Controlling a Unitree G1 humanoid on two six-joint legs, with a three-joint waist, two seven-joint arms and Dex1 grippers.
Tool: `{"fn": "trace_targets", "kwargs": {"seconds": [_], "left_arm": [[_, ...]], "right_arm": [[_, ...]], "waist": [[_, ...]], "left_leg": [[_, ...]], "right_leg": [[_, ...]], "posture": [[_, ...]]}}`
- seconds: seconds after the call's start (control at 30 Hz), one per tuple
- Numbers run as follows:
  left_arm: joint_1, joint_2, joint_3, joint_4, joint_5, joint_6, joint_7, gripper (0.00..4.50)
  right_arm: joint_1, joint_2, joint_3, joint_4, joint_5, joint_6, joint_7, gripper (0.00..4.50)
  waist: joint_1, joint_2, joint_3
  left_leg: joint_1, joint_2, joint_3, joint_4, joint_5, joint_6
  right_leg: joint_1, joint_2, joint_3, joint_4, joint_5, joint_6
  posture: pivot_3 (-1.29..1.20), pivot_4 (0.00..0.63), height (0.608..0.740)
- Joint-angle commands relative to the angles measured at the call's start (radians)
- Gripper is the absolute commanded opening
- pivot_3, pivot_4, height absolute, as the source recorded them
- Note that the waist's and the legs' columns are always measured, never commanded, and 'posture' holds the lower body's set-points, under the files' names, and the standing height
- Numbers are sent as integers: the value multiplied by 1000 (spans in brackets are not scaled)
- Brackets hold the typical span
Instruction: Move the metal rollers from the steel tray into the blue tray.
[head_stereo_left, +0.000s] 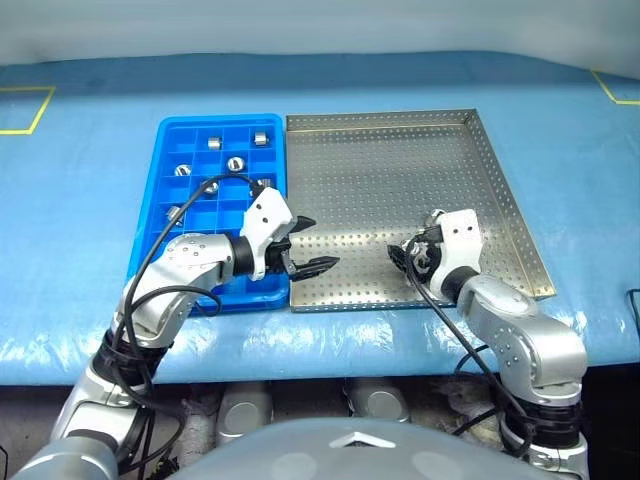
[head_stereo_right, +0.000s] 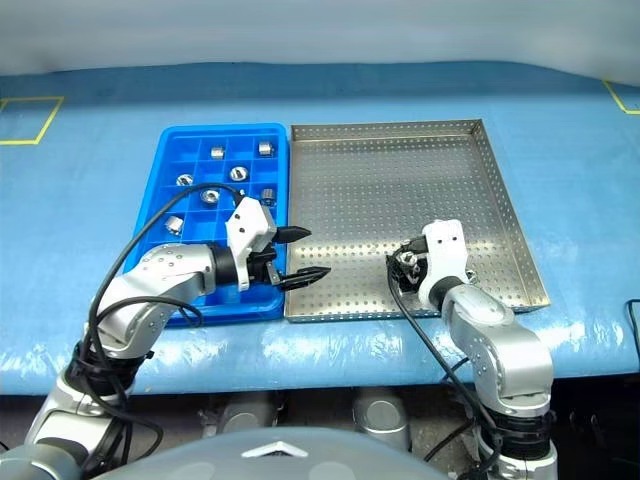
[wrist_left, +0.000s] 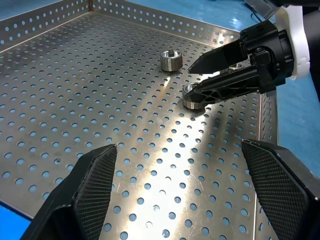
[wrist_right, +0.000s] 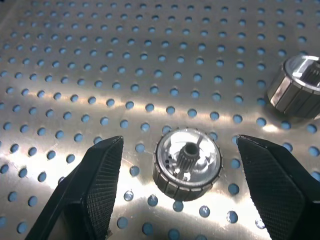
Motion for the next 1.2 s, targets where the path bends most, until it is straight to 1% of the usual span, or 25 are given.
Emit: {"fn": "trace_targets", "kwargs": {"seconds": [0.03, 0.17, 0.3, 0.53, 0.6, 0.7, 0.83, 0.97, 1.07, 1.13, 1.2], "left_arm": [[2, 5, 13, -8, 6, -19, -1, 4328], [3, 5, 14, -8, 7, -21, 1, 4328], [4, 6, 14, -7, 8, -22, 2, 4328], [13, 19, 24, -12, 9, -25, 3, 4328], [24, 34, 56, -20, 10, -25, 16, 4328], [46, 62, 139, -31, 9, -15, 54, 4328], [85, 131, 271, -63, 10, 13, 100, 4328], [126, 173, 372, -102, -3, 37, 136, 4328], [157, 170, 428, -135, -8, 52, 177, 4328], [173, 163, 445, -153, -12, 56, 194, 4328], [197, 154, 459, -175, -17, 62, 213, 4328]], "right_arm": [[11, 9, 10, 0, -5, 1, -7, 3817], [14, 7, 13, 5, -15, -6, -11, 3020], [7, 10, 8, -7, -14, -7, -12, 1710], [-22, 10, 20, -23, -14, -28, -8, 1693], [-54, 10, 35, -30, -5, -40, 6, 1693], [-144, 18, 66, -17, 13, -59, 38, 1693], [-310, 76, 130, 87, 63, -100, 126, 1693], [-446, 120, 221, 221, 59, -153, 196, 1693], [-530, 168, 292, 341, 38, -232, 244, 1693], [-566, 175, 346, 412, -4, -305, 272, 1693], [-605, 202, 372, 500, -12, -345, 309, 1693]], "waist": [[-1, 0, 0], [-1, 0, 0], [0, 0, 0], [-1, 0, 0], [-2, 0, 0], [-6, 0, 1], [-9, 0, 1], [9, -1, 1], [28, -1, 1], [40, -1, 1], [51, -1, 1]], "left_leg": [[0, 0, 0, 0, 0, 0], [0, 0, 0, 0, 0, 0], [0, 0, 0, 0, 0, 0], [0, 0, 0, 0, 0, 0], [0, 0, 0, 0, 0, 0], [0, 1, 0, 0, 0, 0], [1, 1, 0, -1, 0, 0], [1, 1, -1, -2, 0, 0], [0, 1, -1, -2, 0, 0], [-1, 1, -1, -2, 0, 0], [-1, 1, -1, -3, 0, 0]], "right_leg": [[0, 0, 0, 0, 0, 0], [0, 0, 0, 0, 0, 0], [0, 0, 0, 0, 0, 0], [0, 0, 0, 0, 0, 0], [0, 0, 0, 0, 0, 0], [-1, 1, 0, 1, 0, 0], [-1, 1, 0, 2, 0, 0], [-1, 1, -1, 1, -1, -1], [-1, 0, -1, -1, -1, -2], [-1, 0, -2, -2, 0, -2], [-1, 0, -2, -2, 0, -3]], "posture": [[-37, 150, 740], [-36, 150, 740], [-37, 150, 740], [-29, 150, 740], [-28, 150, 740], [-7, 150, 740], [30, 150, 740], [84, 150, 740], [124, 150, 740], [143, 150, 740], [161, 150, 740]]}}
